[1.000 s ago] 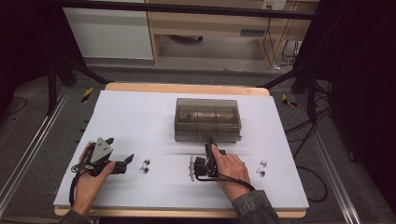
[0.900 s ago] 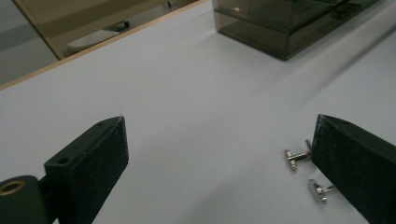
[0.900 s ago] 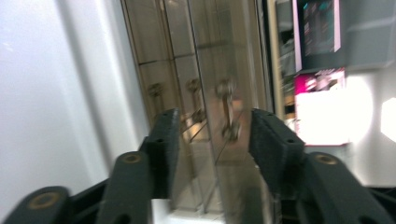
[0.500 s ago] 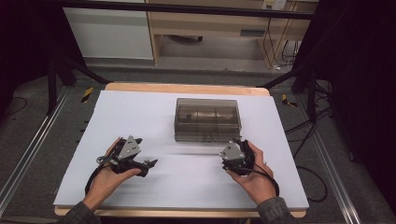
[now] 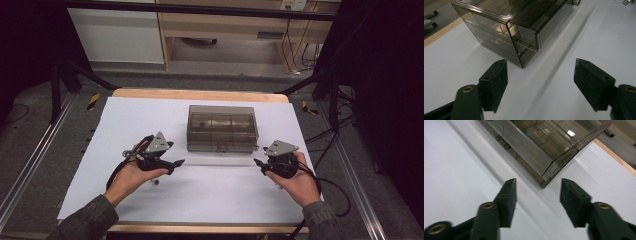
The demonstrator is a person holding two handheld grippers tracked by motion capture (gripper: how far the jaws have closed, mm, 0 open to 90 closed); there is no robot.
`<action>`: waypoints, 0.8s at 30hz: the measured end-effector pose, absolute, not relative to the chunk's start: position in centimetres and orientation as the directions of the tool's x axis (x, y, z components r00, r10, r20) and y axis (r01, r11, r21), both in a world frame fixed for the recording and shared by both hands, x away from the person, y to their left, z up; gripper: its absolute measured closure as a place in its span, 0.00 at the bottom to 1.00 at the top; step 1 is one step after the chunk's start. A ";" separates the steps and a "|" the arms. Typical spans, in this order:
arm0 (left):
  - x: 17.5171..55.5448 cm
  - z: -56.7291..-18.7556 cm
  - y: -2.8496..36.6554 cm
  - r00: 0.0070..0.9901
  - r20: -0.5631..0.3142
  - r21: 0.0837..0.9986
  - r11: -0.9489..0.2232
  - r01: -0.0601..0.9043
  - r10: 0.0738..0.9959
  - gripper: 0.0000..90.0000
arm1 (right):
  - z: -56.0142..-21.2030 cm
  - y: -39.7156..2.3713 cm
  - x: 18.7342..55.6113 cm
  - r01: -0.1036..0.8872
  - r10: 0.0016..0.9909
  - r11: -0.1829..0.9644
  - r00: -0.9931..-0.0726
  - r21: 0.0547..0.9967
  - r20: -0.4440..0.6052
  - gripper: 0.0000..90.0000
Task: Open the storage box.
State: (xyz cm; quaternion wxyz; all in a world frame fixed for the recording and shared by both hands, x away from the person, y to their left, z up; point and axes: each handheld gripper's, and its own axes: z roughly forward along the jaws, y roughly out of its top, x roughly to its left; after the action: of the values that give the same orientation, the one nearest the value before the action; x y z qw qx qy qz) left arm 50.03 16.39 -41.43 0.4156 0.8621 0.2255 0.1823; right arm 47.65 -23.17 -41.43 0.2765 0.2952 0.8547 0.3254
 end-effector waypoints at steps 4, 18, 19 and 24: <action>50.6 -41.1 15.8 0.829 0.124 0.801 -0.549 0.241 0.545 0.39 | -40.9 -23.3 48.5 0.316 0.666 0.608 -0.702 0.729 -0.251 0.66; 51.8 -40.9 14.8 0.831 0.099 0.797 -0.544 0.264 0.548 0.59 | -40.8 -24.1 49.7 0.318 0.651 0.588 -0.732 0.744 -0.201 0.82; 51.9 -40.9 14.8 0.831 0.095 0.795 -0.544 0.268 0.548 0.60 | -40.7 -24.2 49.8 0.319 0.649 0.587 -0.734 0.744 -0.198 0.82; 52.3 -41.0 14.8 0.832 0.072 0.789 -0.542 0.290 0.550 0.67 | -40.7 -24.4 50.3 0.320 0.647 0.585 -0.738 0.745 -0.192 0.85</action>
State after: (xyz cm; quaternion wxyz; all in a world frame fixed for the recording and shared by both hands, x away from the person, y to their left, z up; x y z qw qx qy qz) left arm 52.32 14.85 -41.04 0.4123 0.8637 0.2433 0.1577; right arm 50.29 -24.39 -40.66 0.2285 0.2810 0.8605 0.3583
